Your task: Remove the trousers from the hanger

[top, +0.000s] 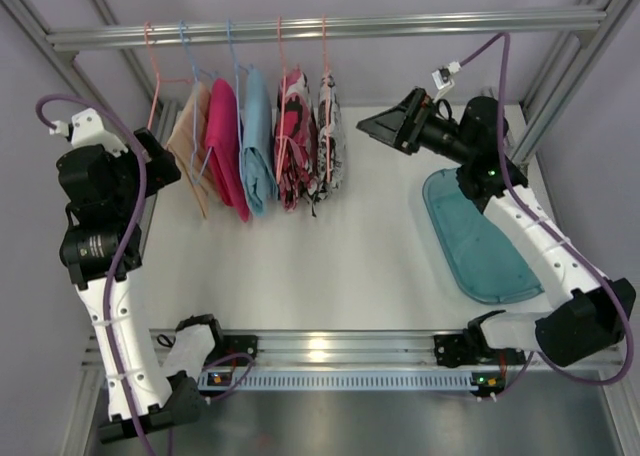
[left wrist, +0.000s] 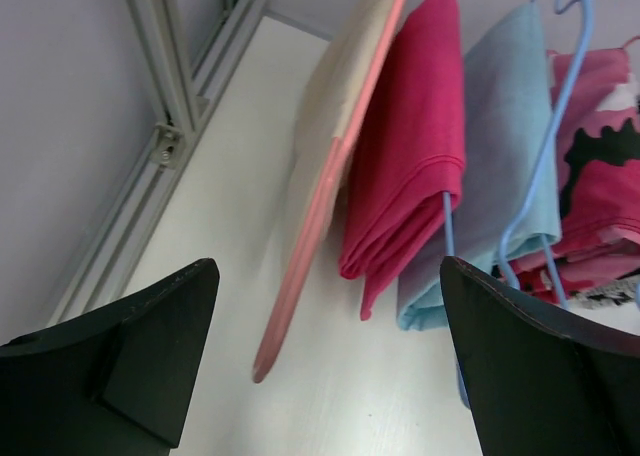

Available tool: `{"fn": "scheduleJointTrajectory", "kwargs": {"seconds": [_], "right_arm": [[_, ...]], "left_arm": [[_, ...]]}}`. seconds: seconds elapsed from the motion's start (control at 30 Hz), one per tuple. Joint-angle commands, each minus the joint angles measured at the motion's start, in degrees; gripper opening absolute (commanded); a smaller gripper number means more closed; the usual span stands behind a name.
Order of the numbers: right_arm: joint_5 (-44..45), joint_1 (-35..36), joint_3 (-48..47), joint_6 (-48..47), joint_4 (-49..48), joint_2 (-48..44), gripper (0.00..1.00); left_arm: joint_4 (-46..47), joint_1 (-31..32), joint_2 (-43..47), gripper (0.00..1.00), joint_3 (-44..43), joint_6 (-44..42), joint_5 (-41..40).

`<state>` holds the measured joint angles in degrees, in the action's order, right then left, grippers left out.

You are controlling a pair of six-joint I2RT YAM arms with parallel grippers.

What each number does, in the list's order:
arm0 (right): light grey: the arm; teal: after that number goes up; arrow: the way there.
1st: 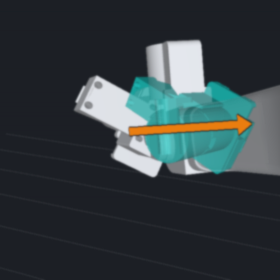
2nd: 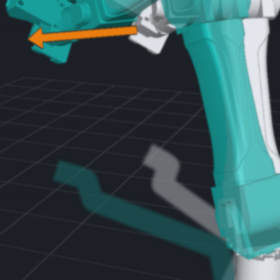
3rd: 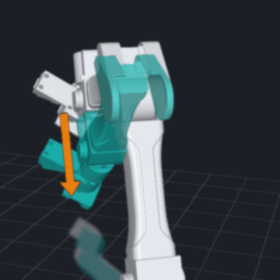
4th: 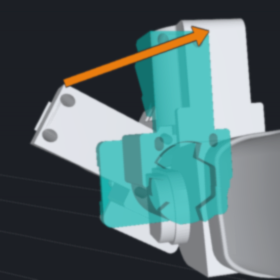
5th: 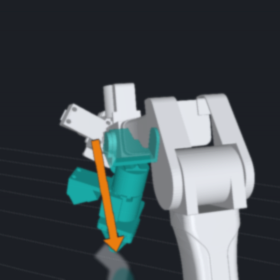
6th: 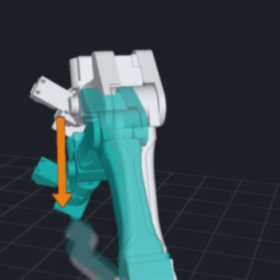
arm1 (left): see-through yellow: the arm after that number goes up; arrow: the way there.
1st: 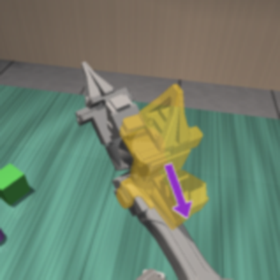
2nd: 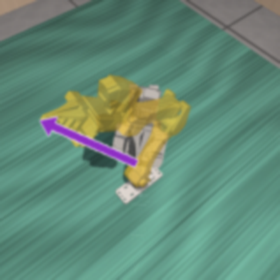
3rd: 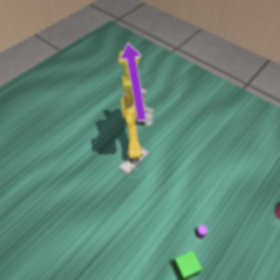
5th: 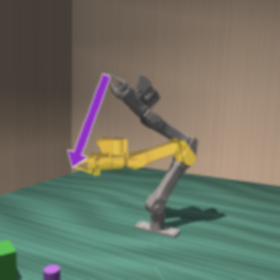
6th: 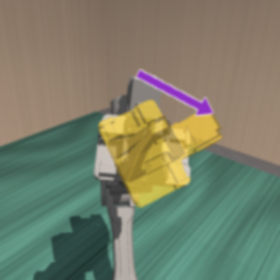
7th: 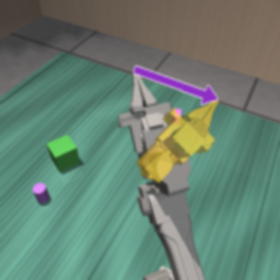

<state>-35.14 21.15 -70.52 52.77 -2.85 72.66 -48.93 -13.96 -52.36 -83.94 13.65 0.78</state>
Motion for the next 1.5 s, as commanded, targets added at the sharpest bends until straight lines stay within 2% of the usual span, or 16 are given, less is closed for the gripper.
{"fn": "scheduleJointTrajectory", "kwargs": {"seconds": [0.0, 0.13, 0.17, 0.4, 0.47, 0.73, 0.83, 0.87, 1.07, 1.47], "right_arm": [[2.3, 3.0, -3.1, 4.6, -11.6, 3.7, 0.94], [2.0, 6.0, -5.8, 7.8, -17.3, 8.2, 0.81], [2.1, 6.4, -6.1, 8.3, -18.0, 8.9, 0.74], [2.7, 10.1, -8.7, 11.9, -20.5, 13.8, 0.56], [2.5, 10.8, -9.3, 12.5, -21.7, 14.8, 0.52], [1.6, 11.9, -12.0, 15.3, -24.6, 18.4, 0.46], [1.4, 11.9, -12.5, 15.7, -25.2, 19.1, 0.33], [1.5, 11.9, -12.6, 15.8, -25.3, 19.2, 0.24], [1.5, 11.8, -13.5, 15.4, -25.4, 19.5, 0.0], [-0.5, 11.4, -18.5, 8.2, -30.2, 17.7, 0.0]], "left_arm": [[2.9, -0.4, -1.0, 0.99, -2.7, 2.6, 6.8], [3.0, -0.4, -1.1, 0.98, -3.2, 1.6, 8.9], [3.0, -0.3, -1.0, 0.99, -3.1, 1.1, 8.9], [3.0, -0.3, -0.2, 0.98, -1.7, -0.1, 7.9], [3.0, -0.2, -0.1, 0.98, -1.9, -0.8, 7.9], [3.0, -0.3, -0.3, 0.98, -1.9, -1.5, 7.4], [3.3, -0.3, -0.2, 0.98, -2.1, -1.5, 7.6], [3.4, -0.3, -0.2, 0.98, -2.1, -1.4, 7.7], [3.8, -0.2, -0.6, 0.98, -2.5, -1.3, 8.5], [4.1, -0.3, -0.9, 0.96, -2.5, -2.1, 9.5]]}}
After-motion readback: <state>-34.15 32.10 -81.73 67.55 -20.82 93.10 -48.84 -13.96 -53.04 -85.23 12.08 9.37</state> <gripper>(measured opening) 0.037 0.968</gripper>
